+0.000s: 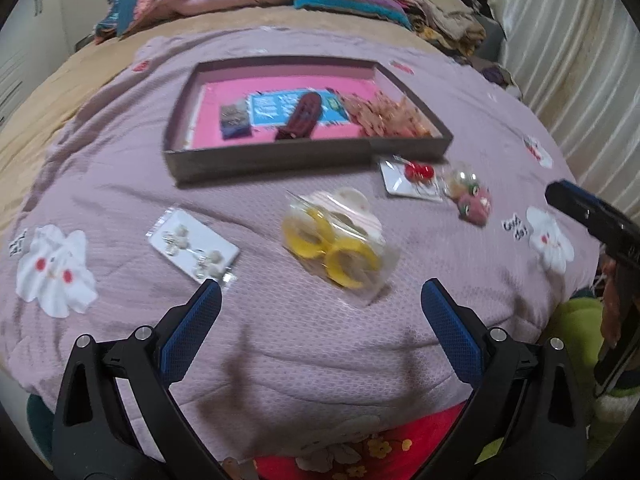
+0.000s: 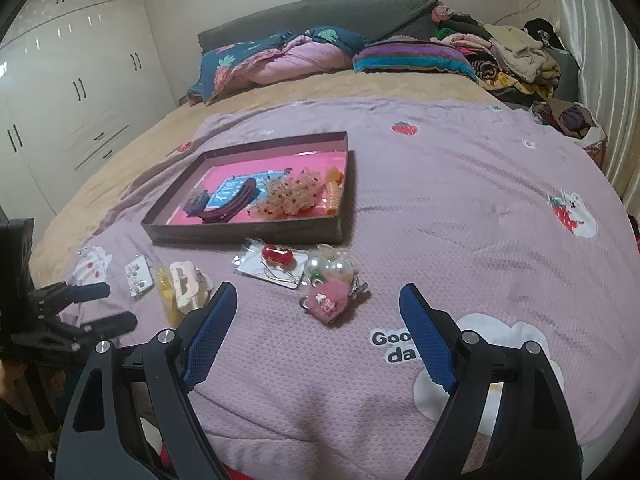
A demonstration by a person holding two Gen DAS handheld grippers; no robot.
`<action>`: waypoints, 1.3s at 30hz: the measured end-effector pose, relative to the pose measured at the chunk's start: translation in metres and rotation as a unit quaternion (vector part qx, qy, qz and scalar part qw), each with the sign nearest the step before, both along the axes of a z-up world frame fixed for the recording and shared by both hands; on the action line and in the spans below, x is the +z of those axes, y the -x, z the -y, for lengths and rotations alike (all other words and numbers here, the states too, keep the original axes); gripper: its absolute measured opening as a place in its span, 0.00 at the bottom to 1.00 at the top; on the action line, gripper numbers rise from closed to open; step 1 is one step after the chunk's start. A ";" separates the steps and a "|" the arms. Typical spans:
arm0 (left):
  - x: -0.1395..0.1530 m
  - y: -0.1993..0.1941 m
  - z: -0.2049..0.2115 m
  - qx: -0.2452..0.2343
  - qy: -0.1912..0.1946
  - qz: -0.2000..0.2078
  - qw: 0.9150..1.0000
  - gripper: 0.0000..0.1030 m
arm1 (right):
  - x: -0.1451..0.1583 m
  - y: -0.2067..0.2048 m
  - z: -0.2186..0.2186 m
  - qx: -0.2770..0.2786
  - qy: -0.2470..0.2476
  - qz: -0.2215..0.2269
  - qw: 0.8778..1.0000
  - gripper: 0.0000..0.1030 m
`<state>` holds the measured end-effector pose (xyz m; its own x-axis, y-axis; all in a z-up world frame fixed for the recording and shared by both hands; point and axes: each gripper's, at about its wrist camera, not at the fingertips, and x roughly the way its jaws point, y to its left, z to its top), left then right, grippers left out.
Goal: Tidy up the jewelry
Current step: 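Close the left tool on the yellow hair ties while the right tool grasps the pink pom-pom charm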
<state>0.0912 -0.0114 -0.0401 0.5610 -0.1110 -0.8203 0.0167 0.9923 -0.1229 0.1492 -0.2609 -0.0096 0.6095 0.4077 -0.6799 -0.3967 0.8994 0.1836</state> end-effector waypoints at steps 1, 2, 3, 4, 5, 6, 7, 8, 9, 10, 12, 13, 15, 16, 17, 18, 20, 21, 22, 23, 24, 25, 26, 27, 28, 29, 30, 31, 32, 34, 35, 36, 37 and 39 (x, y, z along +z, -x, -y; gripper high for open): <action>-0.003 -0.001 0.002 -0.002 -0.001 -0.002 1.000 0.91 | -0.002 -0.001 0.000 -0.001 0.001 -0.002 1.000 0.80; -0.006 -0.003 0.004 -0.004 -0.002 -0.004 1.000 0.91 | -0.005 -0.003 0.001 -0.002 0.001 -0.007 1.000 0.80; -0.010 -0.004 0.006 -0.008 -0.003 -0.005 1.000 0.91 | -0.009 -0.005 0.001 -0.004 0.003 -0.011 1.000 0.80; -0.013 -0.006 0.008 -0.009 -0.008 -0.005 1.000 0.91 | -0.012 -0.006 0.001 -0.005 0.004 -0.014 1.000 0.80; -0.015 -0.007 0.009 -0.010 -0.013 -0.003 1.000 0.91 | -0.015 -0.008 0.001 -0.005 0.005 -0.018 1.000 0.80; -0.017 -0.009 0.011 -0.011 -0.019 -0.001 1.000 0.91 | -0.017 -0.010 0.001 -0.006 0.006 -0.021 1.000 0.80; -0.019 -0.010 0.012 -0.011 -0.022 0.000 1.000 0.91 | -0.021 -0.012 0.000 -0.008 0.008 -0.026 1.000 0.80; -0.021 -0.012 0.012 -0.011 -0.022 0.001 1.000 0.91 | -0.025 -0.015 0.000 -0.007 0.008 -0.031 0.999 0.80; -0.023 -0.014 0.012 -0.012 -0.021 0.001 1.000 0.91 | -0.029 -0.017 -0.001 -0.006 0.007 -0.037 0.999 0.80; -0.025 -0.016 0.012 -0.011 -0.021 0.001 1.000 0.91 | -0.032 -0.019 -0.003 -0.006 0.008 -0.041 0.999 0.80; -0.029 -0.020 0.012 -0.008 -0.017 -0.002 1.000 0.91 | -0.040 -0.025 -0.006 -0.003 0.007 -0.053 0.999 0.80; -0.030 -0.022 0.012 -0.009 -0.012 -0.002 1.000 0.91 | -0.044 -0.028 -0.008 -0.002 0.008 -0.058 0.998 0.80; -0.032 -0.025 0.012 -0.007 -0.008 -0.001 1.000 0.91 | -0.052 -0.033 -0.013 0.000 0.015 -0.066 0.998 0.80; -0.032 -0.026 0.012 -0.007 -0.005 0.001 1.000 0.91 | -0.054 -0.035 -0.015 0.002 0.016 -0.068 0.998 0.79; -0.033 -0.027 0.012 -0.007 -0.002 0.002 1.000 0.91 | -0.058 -0.038 -0.018 0.001 0.020 -0.072 0.997 0.77; -0.033 -0.029 0.012 -0.007 0.002 0.003 1.000 0.91 | -0.061 -0.040 -0.020 0.002 0.021 -0.076 0.997 0.75; -0.034 -0.032 0.012 -0.004 0.008 0.003 1.000 0.91 | -0.066 -0.045 -0.022 0.003 0.013 -0.086 0.996 0.73; -0.034 -0.034 0.011 -0.002 0.011 0.003 1.000 0.90 | -0.069 -0.048 -0.022 0.000 0.006 -0.097 0.995 0.71; -0.035 -0.035 0.009 0.001 0.014 0.004 1.000 0.88 | -0.071 -0.051 -0.022 -0.002 -0.001 -0.104 0.995 0.69; -0.035 -0.036 0.008 0.003 0.017 0.003 1.000 0.85 | -0.073 -0.053 -0.021 -0.005 -0.009 -0.111 0.994 0.66; -0.036 -0.037 0.005 0.007 0.021 0.001 1.000 0.80 | -0.075 -0.057 -0.020 -0.010 -0.016 -0.118 0.993 0.60; -0.036 -0.038 0.003 0.008 0.024 0.000 1.000 0.76 | -0.076 -0.058 -0.020 -0.012 -0.020 -0.121 0.992 0.57; -0.037 -0.038 0.002 0.008 0.029 -0.001 1.000 0.75 | -0.077 -0.060 -0.020 -0.012 -0.025 -0.124 0.992 0.48; -0.037 -0.037 0.000 0.008 0.035 -0.003 0.999 0.75 | -0.078 -0.062 -0.019 -0.012 -0.030 -0.129 0.991 0.41; -0.037 -0.036 0.000 0.007 0.037 -0.002 0.999 0.73 | -0.079 -0.063 -0.018 -0.013 -0.035 -0.133 0.990 0.39; -0.037 -0.034 0.000 0.005 0.038 -0.002 0.999 0.72 | -0.080 -0.064 -0.018 -0.012 -0.040 -0.136 0.990 0.37; -0.036 -0.033 -0.001 0.003 0.041 -0.002 0.999 0.70 | -0.080 -0.064 -0.018 -0.011 -0.041 -0.135 0.990 0.35; -0.035 -0.032 -0.001 0.001 0.043 -0.001 0.999 0.67 | -0.080 -0.062 -0.018 -0.010 -0.040 -0.133 0.990 0.35; -0.034 -0.031 -0.002 -0.001 0.045 0.000 0.999 0.66 | -0.079 -0.061 -0.019 -0.009 -0.040 -0.133 0.990 0.34; -0.032 -0.029 -0.004 -0.003 0.052 0.000 0.999 0.61 | -0.077 -0.057 -0.019 -0.006 -0.042 -0.131 0.990 0.32; -0.032 -0.027 -0.005 -0.004 0.057 0.000 0.998 0.59 | -0.076 -0.055 -0.019 -0.003 -0.043 -0.130 0.991 0.32; -0.031 -0.026 -0.007 -0.005 0.060 0.000 0.998 0.58 | -0.075 -0.052 -0.019 -0.001 -0.043 -0.127 0.991 0.31; -0.031 -0.024 -0.008 -0.005 0.061 0.000 0.998 0.57 | -0.074 -0.050 -0.019 0.000 -0.042 -0.125 0.991 0.31; -0.030 -0.021 -0.012 -0.001 0.066 -0.001 0.998 0.57 | -0.070 -0.043 -0.019 0.006 -0.041 -0.120 0.992 0.29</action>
<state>0.1126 0.0008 -0.0697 0.5585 -0.2186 -0.8002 0.0176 0.9675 -0.2521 0.1923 -0.2418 -0.0792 0.4288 0.4745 -0.7688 -0.3433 0.8727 0.3471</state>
